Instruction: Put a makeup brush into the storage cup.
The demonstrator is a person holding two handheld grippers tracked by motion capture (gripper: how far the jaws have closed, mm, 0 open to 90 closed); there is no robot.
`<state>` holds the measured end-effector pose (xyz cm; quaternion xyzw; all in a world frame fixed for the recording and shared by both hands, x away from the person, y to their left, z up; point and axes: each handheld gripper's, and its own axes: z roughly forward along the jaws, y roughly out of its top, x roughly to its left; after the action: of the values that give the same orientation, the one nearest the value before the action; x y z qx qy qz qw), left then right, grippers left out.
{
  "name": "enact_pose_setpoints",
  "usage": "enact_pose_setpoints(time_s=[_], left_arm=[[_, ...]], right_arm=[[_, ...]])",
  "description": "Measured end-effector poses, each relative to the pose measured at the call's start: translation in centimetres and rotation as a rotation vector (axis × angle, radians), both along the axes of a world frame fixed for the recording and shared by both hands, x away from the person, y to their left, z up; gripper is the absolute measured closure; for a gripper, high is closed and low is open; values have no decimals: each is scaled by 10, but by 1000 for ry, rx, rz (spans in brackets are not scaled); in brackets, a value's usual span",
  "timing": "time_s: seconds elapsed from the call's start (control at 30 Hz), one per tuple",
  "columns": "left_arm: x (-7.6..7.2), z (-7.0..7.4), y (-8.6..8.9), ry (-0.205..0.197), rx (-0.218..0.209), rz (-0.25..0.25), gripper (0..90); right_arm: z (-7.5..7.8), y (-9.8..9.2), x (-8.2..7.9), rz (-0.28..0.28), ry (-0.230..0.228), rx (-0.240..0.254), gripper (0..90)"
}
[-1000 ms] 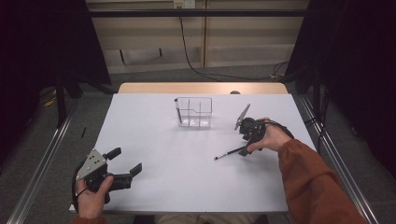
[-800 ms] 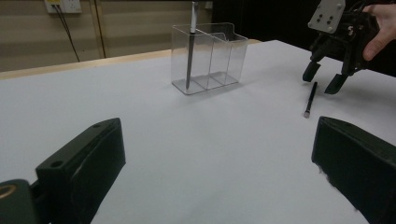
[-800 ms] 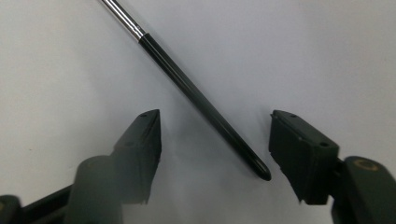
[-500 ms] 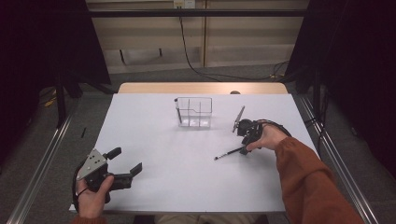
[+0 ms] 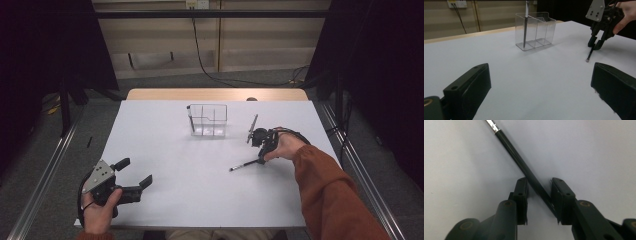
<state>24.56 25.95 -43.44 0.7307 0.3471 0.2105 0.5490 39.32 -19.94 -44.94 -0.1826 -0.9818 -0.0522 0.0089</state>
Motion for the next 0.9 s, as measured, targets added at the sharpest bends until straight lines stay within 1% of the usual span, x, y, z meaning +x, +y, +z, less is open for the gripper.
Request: enact_pose_setpoints(time_s=[0.03,0.1,0.2,0.27,0.33,0.43,0.5,0.6,0.63,0.67,0.77,0.83,0.9], left_arm=[[0,0,-1,3,-3,-4,27],[0,-1,-1,2,5,-8,27],[0,-1,0,7,-3,-5,27],[1,-1,0,10,-5,-5,27],[1,-1,0,11,-5,-3,27],[2,-1,0,14,-5,-2,27],[2,-1,0,9,2,-1,27],[2,-1,0,11,3,-2,27],[2,-1,0,11,1,-3,27],[3,-1,1,12,2,-3,27],[3,-1,1,10,-2,0,27],[2,-1,1,9,-5,1,27],[2,-1,0,10,-2,0,27]], right_arm=[[0,0,0,9,0,2,709],[0,0,0,8,6,0,751],[0,2,0,21,12,-9,803],[0,2,0,25,11,-3,841],[0,1,0,16,16,3,847],[0,1,-1,20,9,3,848],[0,0,0,19,9,5,849],[1,-2,0,3,15,20,849],[0,-3,0,5,14,23,850],[1,-3,0,-9,18,23,850],[1,-4,0,-5,11,35,850],[1,-4,-2,-12,-9,41,850],[1,-4,-3,-12,-19,51,850]])
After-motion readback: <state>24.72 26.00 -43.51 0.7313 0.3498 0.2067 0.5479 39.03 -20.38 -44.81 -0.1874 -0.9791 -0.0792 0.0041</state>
